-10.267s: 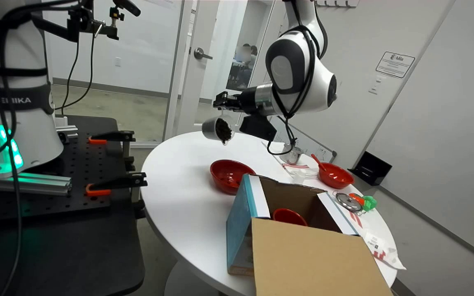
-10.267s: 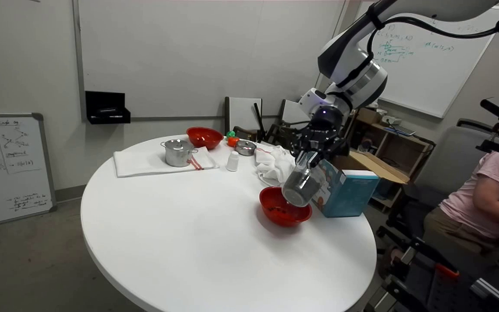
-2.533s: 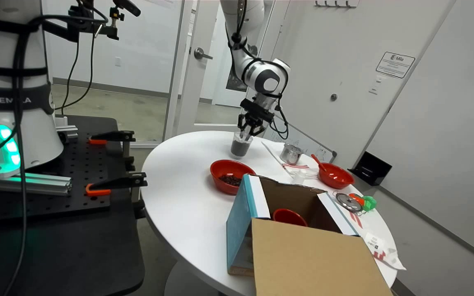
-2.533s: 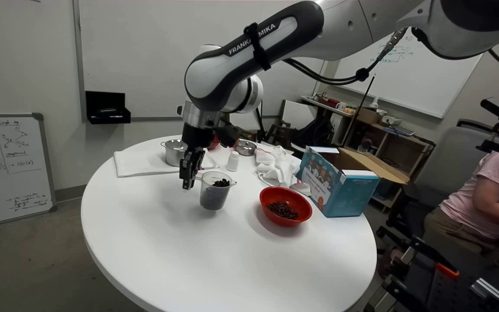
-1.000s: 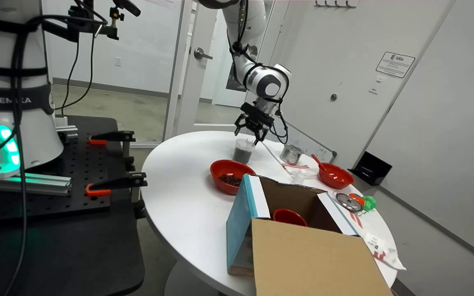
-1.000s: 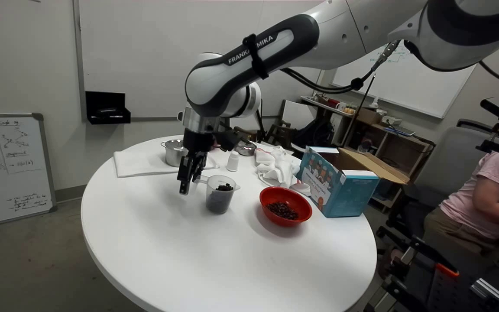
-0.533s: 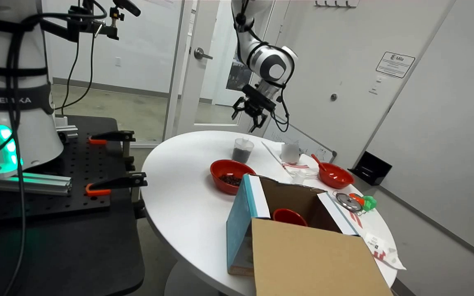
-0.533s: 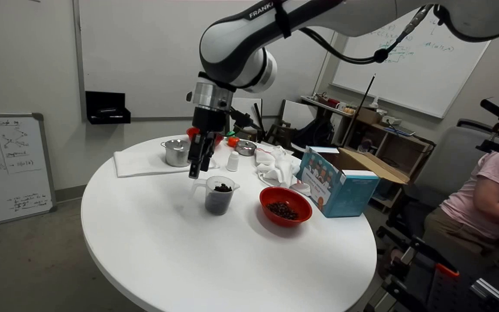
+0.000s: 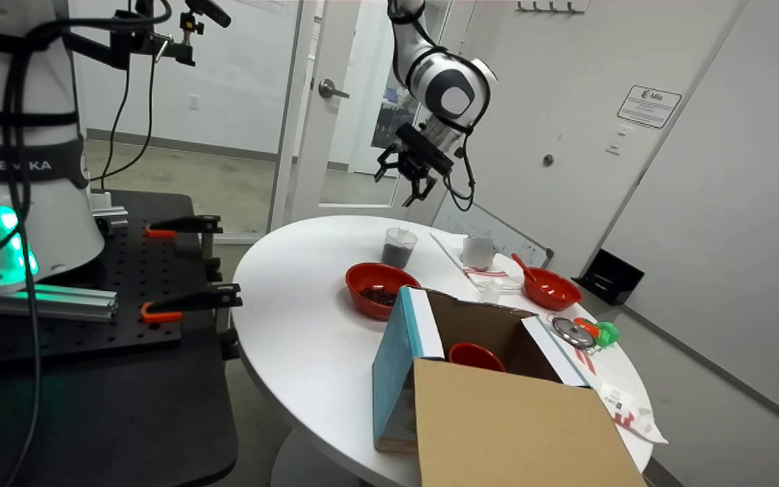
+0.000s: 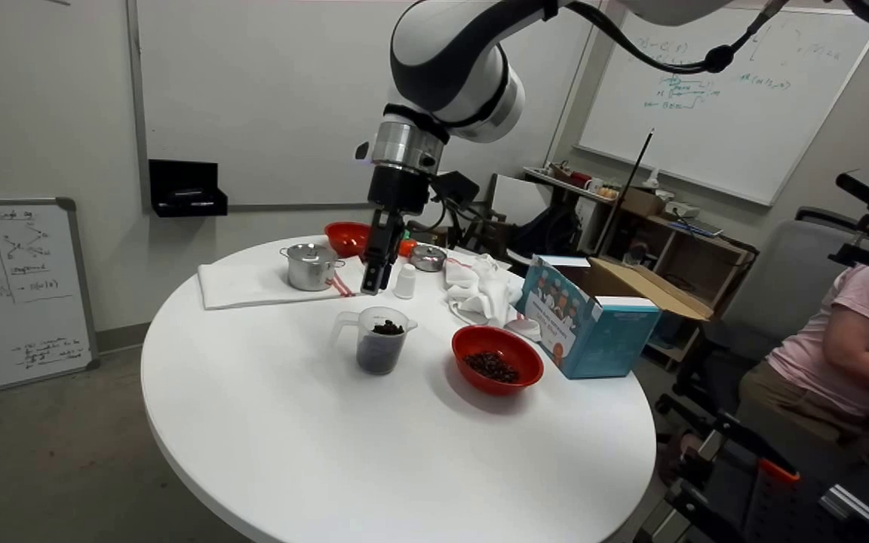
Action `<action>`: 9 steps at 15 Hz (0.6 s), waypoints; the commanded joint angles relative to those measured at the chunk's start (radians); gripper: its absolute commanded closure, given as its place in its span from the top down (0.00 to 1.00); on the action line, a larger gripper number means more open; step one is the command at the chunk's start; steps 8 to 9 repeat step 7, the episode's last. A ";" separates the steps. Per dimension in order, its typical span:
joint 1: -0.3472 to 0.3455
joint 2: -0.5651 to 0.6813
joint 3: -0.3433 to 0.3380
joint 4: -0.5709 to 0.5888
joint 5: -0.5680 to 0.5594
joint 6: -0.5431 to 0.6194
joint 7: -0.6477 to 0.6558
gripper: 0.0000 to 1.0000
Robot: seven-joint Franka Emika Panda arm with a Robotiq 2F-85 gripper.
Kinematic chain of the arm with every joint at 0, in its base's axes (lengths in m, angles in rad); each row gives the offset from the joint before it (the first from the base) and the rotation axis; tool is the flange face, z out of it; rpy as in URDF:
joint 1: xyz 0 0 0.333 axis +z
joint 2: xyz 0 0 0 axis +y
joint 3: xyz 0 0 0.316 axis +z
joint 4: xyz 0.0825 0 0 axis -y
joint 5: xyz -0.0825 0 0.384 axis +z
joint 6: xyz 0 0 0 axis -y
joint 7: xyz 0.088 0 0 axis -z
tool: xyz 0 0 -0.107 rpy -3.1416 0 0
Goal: Pour some contents from the jug into the red bowl
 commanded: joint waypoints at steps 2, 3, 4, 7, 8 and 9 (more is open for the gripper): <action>0.019 0.004 -0.019 0.008 0.013 -0.004 -0.006 1.00; 0.021 0.005 -0.018 0.008 0.013 -0.004 -0.006 1.00; 0.022 0.005 -0.018 0.008 0.013 -0.004 -0.006 1.00; 0.022 0.006 -0.019 0.008 0.012 -0.004 -0.006 1.00; 0.022 0.006 -0.019 0.008 0.012 -0.004 -0.006 1.00; 0.022 0.006 -0.019 0.008 0.012 -0.004 -0.006 1.00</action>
